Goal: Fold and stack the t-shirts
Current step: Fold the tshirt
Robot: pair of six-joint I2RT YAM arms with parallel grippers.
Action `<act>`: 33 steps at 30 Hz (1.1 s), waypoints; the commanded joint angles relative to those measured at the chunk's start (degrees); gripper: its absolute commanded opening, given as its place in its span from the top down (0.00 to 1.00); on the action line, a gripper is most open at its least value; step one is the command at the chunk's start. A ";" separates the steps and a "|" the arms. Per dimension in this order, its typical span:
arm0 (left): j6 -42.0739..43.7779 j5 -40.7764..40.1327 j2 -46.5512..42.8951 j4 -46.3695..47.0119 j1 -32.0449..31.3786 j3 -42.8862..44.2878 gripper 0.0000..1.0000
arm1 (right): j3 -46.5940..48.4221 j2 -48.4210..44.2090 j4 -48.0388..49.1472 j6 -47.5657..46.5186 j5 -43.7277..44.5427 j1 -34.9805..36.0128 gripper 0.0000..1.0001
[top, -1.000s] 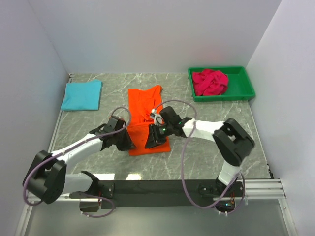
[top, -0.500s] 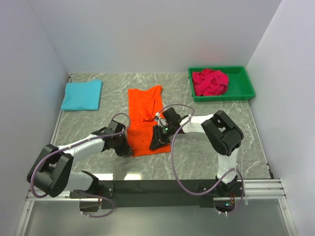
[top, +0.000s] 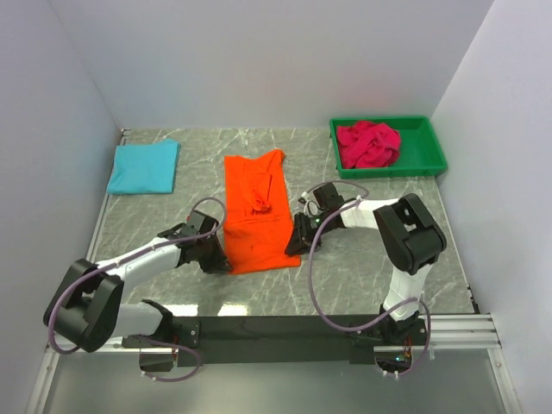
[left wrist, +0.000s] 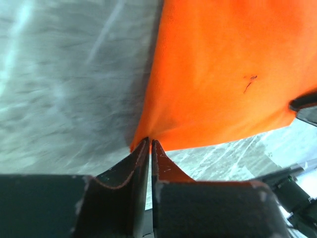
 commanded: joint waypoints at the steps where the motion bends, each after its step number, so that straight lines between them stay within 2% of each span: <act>1: 0.86 -5.83 -3.88 -4.89 0.57 3.41 0.87 | 1.18 -6.05 -3.94 -4.14 5.85 -0.62 0.70; 5: 1.74 -7.68 -5.47 -4.02 2.06 9.56 0.86 | 6.01 -8.17 -2.36 -2.48 6.20 -0.80 0.71; 8: 3.14 -9.09 -4.59 -1.65 4.07 12.38 0.85 | 9.61 -6.25 0.00 -1.33 7.51 -1.15 0.72; 12: 5.69 -9.27 1.28 3.88 6.72 15.20 0.87 | 13.66 -2.21 2.64 -0.01 8.48 -1.68 0.74; 20: 9.30 -9.35 13.59 9.34 7.77 20.56 0.89 | 18.58 6.31 6.35 0.87 9.36 -3.78 0.76; 27: 9.74 -9.62 21.77 10.93 8.57 21.79 0.90 | 17.36 10.20 8.62 1.39 9.80 -5.63 0.76; 30: 9.30 -9.27 22.05 9.79 8.74 22.76 0.90 | 16.66 9.85 8.28 1.22 9.98 -6.51 0.76; 33: 9.12 -10.14 18.63 8.13 8.74 23.03 0.84 | 16.40 6.43 5.91 -0.71 12.34 -6.42 0.76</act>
